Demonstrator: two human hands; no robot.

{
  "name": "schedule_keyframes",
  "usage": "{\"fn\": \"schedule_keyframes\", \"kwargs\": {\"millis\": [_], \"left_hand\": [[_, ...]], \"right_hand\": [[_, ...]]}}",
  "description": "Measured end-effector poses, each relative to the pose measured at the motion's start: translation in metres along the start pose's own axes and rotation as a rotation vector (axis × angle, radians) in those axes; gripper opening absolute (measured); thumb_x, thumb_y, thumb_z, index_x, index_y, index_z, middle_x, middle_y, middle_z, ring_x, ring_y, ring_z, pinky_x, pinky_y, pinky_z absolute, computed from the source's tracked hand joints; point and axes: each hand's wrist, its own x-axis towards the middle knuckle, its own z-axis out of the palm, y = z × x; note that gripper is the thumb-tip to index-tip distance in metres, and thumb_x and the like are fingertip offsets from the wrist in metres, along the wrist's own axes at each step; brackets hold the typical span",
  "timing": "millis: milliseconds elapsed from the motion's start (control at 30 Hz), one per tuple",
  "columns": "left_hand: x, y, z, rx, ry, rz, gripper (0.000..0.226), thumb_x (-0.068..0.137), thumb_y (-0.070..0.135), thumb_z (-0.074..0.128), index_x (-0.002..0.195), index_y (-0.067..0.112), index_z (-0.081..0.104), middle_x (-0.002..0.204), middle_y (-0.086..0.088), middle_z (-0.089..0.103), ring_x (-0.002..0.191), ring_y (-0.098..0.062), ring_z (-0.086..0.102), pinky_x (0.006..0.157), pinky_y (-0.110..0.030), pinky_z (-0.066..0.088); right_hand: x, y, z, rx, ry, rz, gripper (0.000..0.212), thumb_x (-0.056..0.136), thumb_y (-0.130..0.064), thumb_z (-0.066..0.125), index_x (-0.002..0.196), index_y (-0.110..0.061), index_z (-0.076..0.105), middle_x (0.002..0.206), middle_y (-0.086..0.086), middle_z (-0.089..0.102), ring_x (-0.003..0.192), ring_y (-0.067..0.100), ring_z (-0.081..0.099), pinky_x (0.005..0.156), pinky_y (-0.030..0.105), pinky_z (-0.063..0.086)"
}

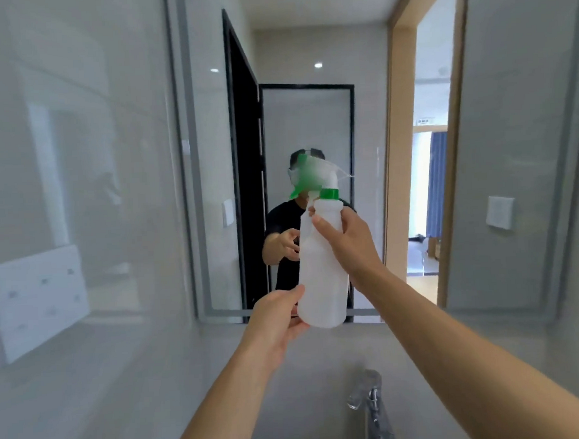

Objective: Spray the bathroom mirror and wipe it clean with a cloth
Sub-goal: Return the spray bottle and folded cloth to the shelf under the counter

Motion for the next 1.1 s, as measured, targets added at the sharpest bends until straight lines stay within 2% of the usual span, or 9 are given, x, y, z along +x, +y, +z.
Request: {"fn": "schedule_keyframes", "kwargs": {"millis": [133, 233, 367, 433, 533, 667, 767, 900, 1100], "left_hand": [[-0.007, 0.021, 0.012, 0.111, -0.033, 0.044, 0.029, 0.098, 0.031, 0.061, 0.112, 0.006, 0.066, 0.104, -0.014, 0.071, 0.093, -0.028, 0.074, 0.089, -0.042, 0.06], [-0.009, 0.05, 0.019, 0.368, -0.024, 0.069, 0.031, 0.098, 0.043, 0.056, 0.106, 0.015, 0.067, 0.105, -0.007, 0.071, 0.092, -0.023, 0.072, 0.087, -0.043, 0.059], [-0.004, 0.124, 0.03, 0.443, 0.253, 0.452, 0.031, 0.1, 0.038, 0.051, 0.085, 0.016, 0.066, 0.081, 0.0, 0.065, 0.076, -0.017, 0.062, 0.069, -0.035, 0.054], [-0.008, 0.165, 0.04, 0.411, 0.287, 0.624, 0.035, 0.1, 0.04, 0.05, 0.08, 0.015, 0.065, 0.075, 0.0, 0.062, 0.07, -0.014, 0.057, 0.063, -0.029, 0.045], [-0.015, 0.205, 0.057, 0.472, 0.258, 0.765, 0.044, 0.1, 0.046, 0.047, 0.076, 0.014, 0.066, 0.073, 0.004, 0.058, 0.066, -0.011, 0.051, 0.068, -0.03, 0.041], [-0.019, 0.218, 0.071, 0.552, 0.185, 0.8, 0.046, 0.101, 0.045, 0.048, 0.075, 0.011, 0.066, 0.071, 0.006, 0.055, 0.067, -0.007, 0.049, 0.08, -0.035, 0.043], [-0.013, 0.219, 0.076, 0.605, 0.17, 0.795, 0.043, 0.099, 0.043, 0.053, 0.074, 0.009, 0.065, 0.081, -0.007, 0.063, 0.084, -0.019, 0.062, 0.094, -0.045, 0.049], [-0.008, 0.22, 0.08, 0.602, 0.125, 0.793, 0.043, 0.099, 0.042, 0.055, 0.077, 0.007, 0.066, 0.07, 0.004, 0.055, 0.065, -0.009, 0.05, 0.069, -0.027, 0.042], [0.003, 0.225, 0.078, 0.497, -0.033, 0.75, 0.033, 0.1, 0.03, 0.057, 0.074, 0.01, 0.063, 0.08, -0.005, 0.052, 0.063, -0.011, 0.04, 0.053, -0.023, 0.034]], "right_hand": [[0.016, -0.022, -0.014, -0.026, -0.04, -0.032, 0.028, 0.092, -0.038, 0.066, 0.112, -0.02, 0.061, 0.1, 0.002, 0.069, 0.087, 0.02, 0.071, 0.077, 0.043, 0.062], [0.024, -0.038, -0.031, -0.021, -0.069, -0.055, 0.028, 0.092, -0.037, 0.065, 0.113, -0.018, 0.062, 0.099, 0.004, 0.07, 0.088, 0.022, 0.071, 0.081, 0.048, 0.061], [0.025, -0.052, -0.05, 0.037, -0.117, -0.076, 0.021, 0.092, -0.031, 0.067, 0.108, -0.017, 0.066, 0.101, 0.013, 0.071, 0.092, 0.031, 0.071, 0.085, 0.053, 0.058], [0.022, -0.055, -0.056, 0.042, -0.152, -0.073, 0.019, 0.092, -0.03, 0.068, 0.106, -0.017, 0.066, 0.101, 0.015, 0.07, 0.092, 0.033, 0.071, 0.084, 0.054, 0.058], [0.015, -0.056, -0.063, 0.037, -0.197, -0.069, 0.021, 0.092, -0.031, 0.068, 0.105, -0.014, 0.066, 0.104, 0.016, 0.07, 0.092, 0.033, 0.071, 0.083, 0.051, 0.059], [0.007, -0.058, -0.071, 0.066, -0.229, -0.062, 0.019, 0.094, -0.03, 0.066, 0.105, -0.015, 0.067, 0.099, 0.012, 0.072, 0.09, 0.03, 0.072, 0.083, 0.048, 0.059], [0.009, -0.062, -0.076, 0.076, -0.224, -0.068, 0.021, 0.094, -0.029, 0.065, 0.108, -0.014, 0.066, 0.102, 0.014, 0.071, 0.093, 0.033, 0.071, 0.086, 0.051, 0.059], [0.013, -0.07, -0.08, 0.063, -0.223, -0.095, 0.018, 0.095, -0.027, 0.064, 0.109, -0.015, 0.067, 0.098, 0.01, 0.073, 0.087, 0.027, 0.072, 0.083, 0.047, 0.058], [0.017, -0.07, -0.084, 0.064, -0.22, -0.064, 0.022, 0.094, -0.027, 0.065, 0.11, -0.011, 0.066, 0.104, 0.016, 0.071, 0.096, 0.036, 0.07, 0.085, 0.051, 0.057]]}}
